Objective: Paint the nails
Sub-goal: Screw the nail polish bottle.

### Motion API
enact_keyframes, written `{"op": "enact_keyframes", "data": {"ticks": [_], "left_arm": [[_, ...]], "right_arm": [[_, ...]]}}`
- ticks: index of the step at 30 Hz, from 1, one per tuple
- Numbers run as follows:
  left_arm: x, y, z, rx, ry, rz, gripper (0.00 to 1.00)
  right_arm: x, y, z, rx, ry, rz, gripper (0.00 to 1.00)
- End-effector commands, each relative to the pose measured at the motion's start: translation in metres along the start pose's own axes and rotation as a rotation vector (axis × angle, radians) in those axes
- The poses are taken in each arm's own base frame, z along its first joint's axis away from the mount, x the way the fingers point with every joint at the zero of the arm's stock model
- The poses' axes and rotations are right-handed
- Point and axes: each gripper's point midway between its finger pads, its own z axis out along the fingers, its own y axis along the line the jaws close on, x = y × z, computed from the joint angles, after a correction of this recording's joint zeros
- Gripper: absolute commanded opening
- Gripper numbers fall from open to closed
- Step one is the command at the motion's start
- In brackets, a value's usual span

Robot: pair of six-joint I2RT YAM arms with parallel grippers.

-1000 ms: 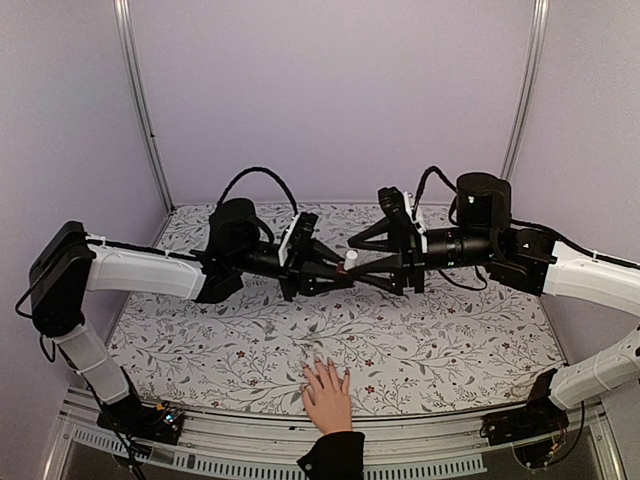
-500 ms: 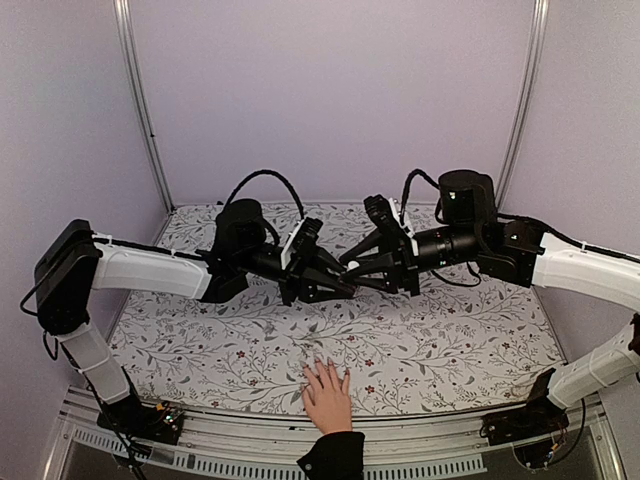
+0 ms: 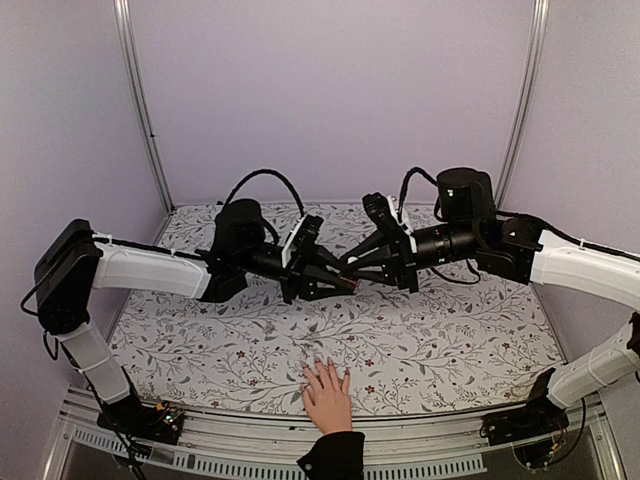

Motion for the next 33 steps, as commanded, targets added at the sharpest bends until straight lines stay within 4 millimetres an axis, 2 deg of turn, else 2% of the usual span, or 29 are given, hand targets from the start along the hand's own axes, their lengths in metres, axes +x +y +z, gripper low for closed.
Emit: {"op": "enact_keyframes", "data": {"ticks": [1,13,23,26,33], "left_arm": [[-0.011,0.013,-0.003,-0.097,-0.025,0.048,0.00],[-0.017,0.033,-0.014,-0.275,-0.053,0.079,0.00],[-0.013,0.057,-0.023,-0.426,-0.060,0.053,0.00],[-0.012,0.066,-0.028,-0.488,-0.057,0.053,0.00],[-0.010,0.086,-0.045,-0.657,-0.077,0.041,0.00]], "right_arm": [[0.001,-0.010,0.006,0.032,0.013,0.040,0.00],[0.004,-0.033,0.004,0.169,0.017,0.058,0.00],[0.011,-0.051,0.007,0.255,0.026,0.114,0.00],[0.007,-0.058,0.007,0.284,0.012,0.112,0.00],[0.016,-0.073,0.009,0.351,0.042,0.139,0.00]]}}
